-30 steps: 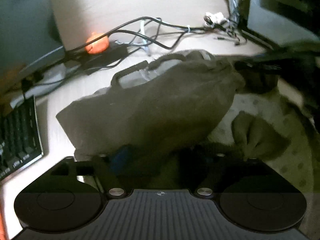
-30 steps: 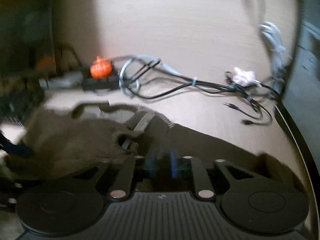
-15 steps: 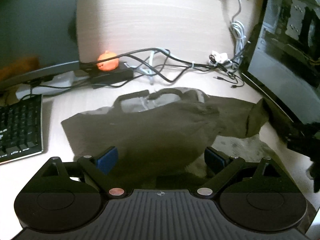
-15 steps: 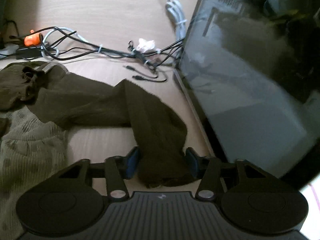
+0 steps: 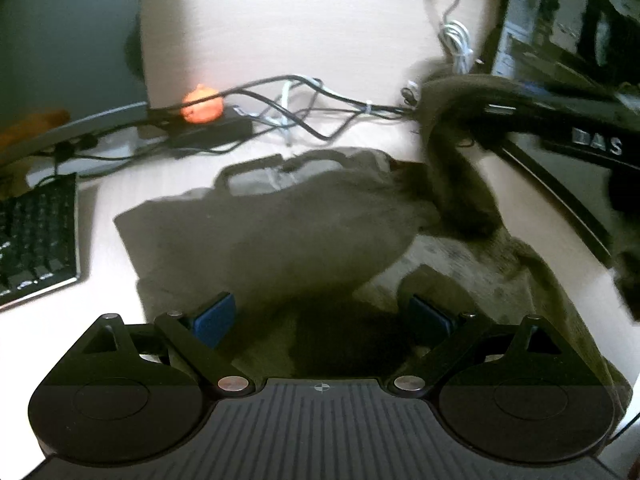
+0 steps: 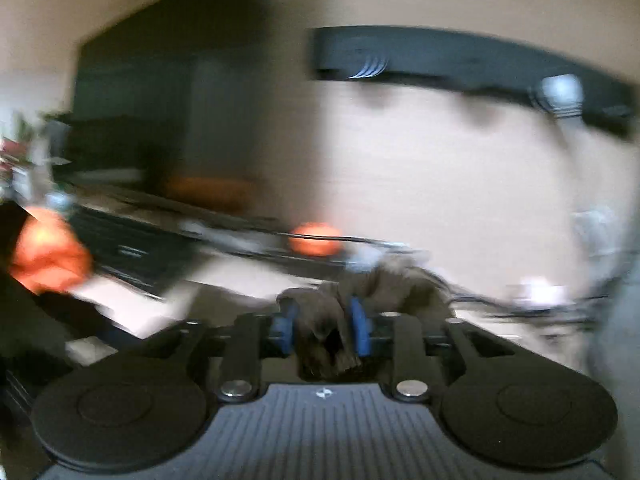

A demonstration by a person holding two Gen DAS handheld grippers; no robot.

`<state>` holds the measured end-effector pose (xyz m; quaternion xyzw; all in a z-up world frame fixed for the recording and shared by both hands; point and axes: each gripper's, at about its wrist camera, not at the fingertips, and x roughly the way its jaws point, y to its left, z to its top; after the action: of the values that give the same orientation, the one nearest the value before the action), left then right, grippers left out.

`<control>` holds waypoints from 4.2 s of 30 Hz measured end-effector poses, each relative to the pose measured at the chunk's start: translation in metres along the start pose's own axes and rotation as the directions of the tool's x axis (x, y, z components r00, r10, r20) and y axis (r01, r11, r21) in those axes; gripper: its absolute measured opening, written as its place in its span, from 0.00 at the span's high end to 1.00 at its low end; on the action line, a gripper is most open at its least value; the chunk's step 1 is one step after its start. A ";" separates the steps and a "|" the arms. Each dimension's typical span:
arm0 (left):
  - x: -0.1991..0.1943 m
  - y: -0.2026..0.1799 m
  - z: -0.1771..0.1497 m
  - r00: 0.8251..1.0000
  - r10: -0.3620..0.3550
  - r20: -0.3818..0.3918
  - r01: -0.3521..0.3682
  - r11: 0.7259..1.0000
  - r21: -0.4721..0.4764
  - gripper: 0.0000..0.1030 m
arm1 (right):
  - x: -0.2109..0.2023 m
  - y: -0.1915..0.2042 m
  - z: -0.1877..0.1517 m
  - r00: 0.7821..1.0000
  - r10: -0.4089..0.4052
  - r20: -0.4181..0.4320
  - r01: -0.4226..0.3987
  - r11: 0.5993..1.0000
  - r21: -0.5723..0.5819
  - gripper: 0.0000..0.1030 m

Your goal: Fold clothes

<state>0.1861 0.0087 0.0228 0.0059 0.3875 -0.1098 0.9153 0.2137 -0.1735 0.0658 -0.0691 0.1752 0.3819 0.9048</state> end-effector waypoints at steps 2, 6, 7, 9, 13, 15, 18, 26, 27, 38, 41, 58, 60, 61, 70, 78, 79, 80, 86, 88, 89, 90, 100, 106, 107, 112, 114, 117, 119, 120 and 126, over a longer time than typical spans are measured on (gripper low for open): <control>-0.003 -0.006 -0.003 1.000 -0.009 -0.001 0.009 0.999 0.031 0.06 | 0.000 0.016 0.005 0.994 0.102 0.033 -0.103 0.994 0.025 0.20; -0.007 -0.010 -0.006 0.998 -0.056 0.001 0.055 0.997 0.056 0.06 | -0.022 0.004 0.000 0.998 0.044 0.043 -0.046 0.998 0.051 0.17; -0.007 -0.011 -0.007 0.998 -0.068 0.002 0.068 0.996 0.055 0.06 | -0.026 -0.006 -0.004 1.000 -0.009 0.027 0.007 0.998 0.067 0.16; -0.004 -0.008 -0.003 0.996 -0.086 0.013 0.086 0.996 -0.001 0.06 | -0.034 -0.027 -0.014 0.993 -0.114 -0.023 0.116 0.987 0.115 0.16; 0.017 0.005 0.012 1.000 0.007 0.000 -0.007 0.982 -0.188 0.06 | -0.047 -0.061 -0.038 0.967 -0.229 -0.109 0.248 0.940 0.234 0.16; 0.030 0.014 0.019 0.997 0.078 -0.017 -0.080 0.963 -0.258 0.06 | -0.054 -0.063 -0.047 0.959 -0.254 -0.123 0.278 0.924 0.263 0.16; 0.043 0.026 0.024 0.989 0.145 -0.039 -0.150 0.934 -0.324 0.06 | -0.056 -0.059 -0.059 0.953 -0.267 -0.142 0.297 0.916 0.270 0.16; 0.052 0.018 0.029 0.989 0.149 -0.019 -0.150 0.978 -0.145 0.81 | -0.051 -0.045 -0.065 0.954 -0.250 -0.167 0.286 0.924 0.253 0.16; 0.040 0.012 0.035 0.990 0.135 0.039 -0.132 0.989 -0.071 0.82 | -0.050 -0.045 -0.063 0.954 -0.251 -0.162 0.285 0.926 0.246 0.16; 0.009 0.057 0.032 0.962 0.252 0.101 -0.258 0.965 0.046 0.58 | 0.019 -0.019 -0.027 0.989 -0.080 -0.127 0.102 0.979 0.174 0.02; 0.002 0.073 0.030 0.973 0.206 0.103 -0.198 0.976 -0.085 0.19 | 0.052 -0.022 -0.029 0.988 0.028 -0.151 0.005 0.977 0.213 0.00; 0.084 0.078 0.048 0.994 -0.106 0.007 0.106 0.982 -0.153 0.04 | 0.101 -0.034 -0.073 0.960 -0.048 -0.277 0.065 0.996 0.055 0.00; 0.099 0.075 0.051 0.990 -0.144 -0.014 0.140 0.981 -0.133 0.04 | 0.102 -0.038 -0.073 0.958 -0.054 -0.280 0.073 0.996 0.059 0.00; 0.106 0.073 0.052 0.987 -0.157 -0.023 0.153 0.981 -0.121 0.03 | 0.102 -0.039 -0.073 0.958 -0.056 -0.282 0.077 0.995 0.062 0.00; 0.093 0.073 0.058 0.992 -0.117 -0.039 0.110 0.985 -0.132 0.01 | 0.092 -0.055 -0.053 0.946 0.018 -0.324 0.020 0.993 0.114 0.00; 0.052 0.082 0.050 0.999 -0.044 -0.003 0.042 0.972 -0.231 0.01 | 0.103 -0.090 -0.045 0.876 -0.364 -0.316 0.364 0.929 -0.062 0.00; 0.049 0.084 0.049 0.999 -0.037 0.000 0.036 0.968 -0.249 0.01 | 0.107 -0.087 -0.043 0.872 -0.373 -0.317 0.363 0.927 -0.093 0.00; 0.046 0.084 0.047 0.999 -0.039 0.007 0.039 0.964 -0.264 0.01 | 0.111 -0.084 -0.041 0.871 -0.379 -0.312 0.359 0.925 -0.123 0.00; 0.037 0.071 0.028 1.000 -0.015 0.026 0.021 0.967 -0.254 0.01 | 0.129 -0.064 -0.001 0.911 -0.344 -0.227 0.293 0.928 -0.231 0.00; 0.034 0.065 0.022 0.999 0.022 0.029 -0.014 0.971 -0.238 0.01 | 0.152 -0.065 0.003 0.903 -0.345 -0.256 0.283 0.926 -0.251 0.00; 0.032 0.062 0.019 0.999 0.040 0.031 -0.032 0.973 -0.229 0.01 | 0.167 -0.066 0.001 0.892 -0.353 -0.282 0.282 0.923 -0.263 0.00; 0.030 0.059 0.017 0.998 0.058 0.034 -0.049 0.974 -0.221 0.01 | 0.181 -0.066 -0.001 0.880 -0.360 -0.309 0.280 0.920 -0.274 0.00; 0.016 0.057 -0.006 0.992 0.123 -0.026 -0.125 0.972 -0.197 0.01 | 0.221 -0.089 -0.009 0.836 -0.402 -0.374 0.358 0.915 -0.185 0.00; 0.018 0.056 -0.005 0.991 0.128 -0.045 -0.135 0.972 -0.190 0.01 | 0.124 -0.096 0.011 0.918 -0.321 -0.231 0.331 0.944 0.002 0.00; 0.019 0.054 -0.004 0.991 0.124 -0.041 -0.129 0.974 -0.187 0.01 | 0.108 -0.096 0.011 0.932 -0.278 -0.234 0.294 0.955 0.036 0.00; 0.022 0.047 0.005 0.994 0.104 -0.028 -0.107 0.982 -0.153 0.01 | 0.083 -0.087 -0.024 0.902 -0.300 -0.311 0.311 0.950 -0.015 0.00; 0.022 0.044 0.009 0.995 0.094 -0.026 -0.097 0.985 -0.145 0.01 | 0.085 -0.083 -0.042 0.873 -0.338 -0.352 0.336 0.939 -0.068 0.00; 0.025 0.040 0.014 0.996 0.086 -0.028 -0.089 0.988 -0.128 0.01 | 0.087 -0.076 -0.050 0.851 -0.368 -0.374 0.357 0.929 -0.103 0.00; 0.027 0.036 0.017 0.996 0.088 -0.027 -0.090 0.990 -0.104 0.01 | 0.080 -0.074 -0.046 0.860 -0.369 -0.354 0.363 0.928 -0.085 0.00; 0.028 0.034 0.019 0.997 0.077 -0.024 -0.079 0.993 -0.091 0.01 | 0.076 -0.073 -0.043 0.864 -0.369 -0.343 0.366 0.927 -0.076 0.00; 0.033 0.031 0.019 0.992 -0.110 -0.060 0.108 0.993 -0.047 0.01 | 0.045 -0.063 -0.042 0.878 -0.351 -0.325 0.335 0.936 -0.106 0.00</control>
<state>0.2284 0.0311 0.0108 -0.0317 0.4178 -0.1509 0.8954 0.2770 -0.1987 0.0097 -0.1846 0.3040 0.2022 0.9125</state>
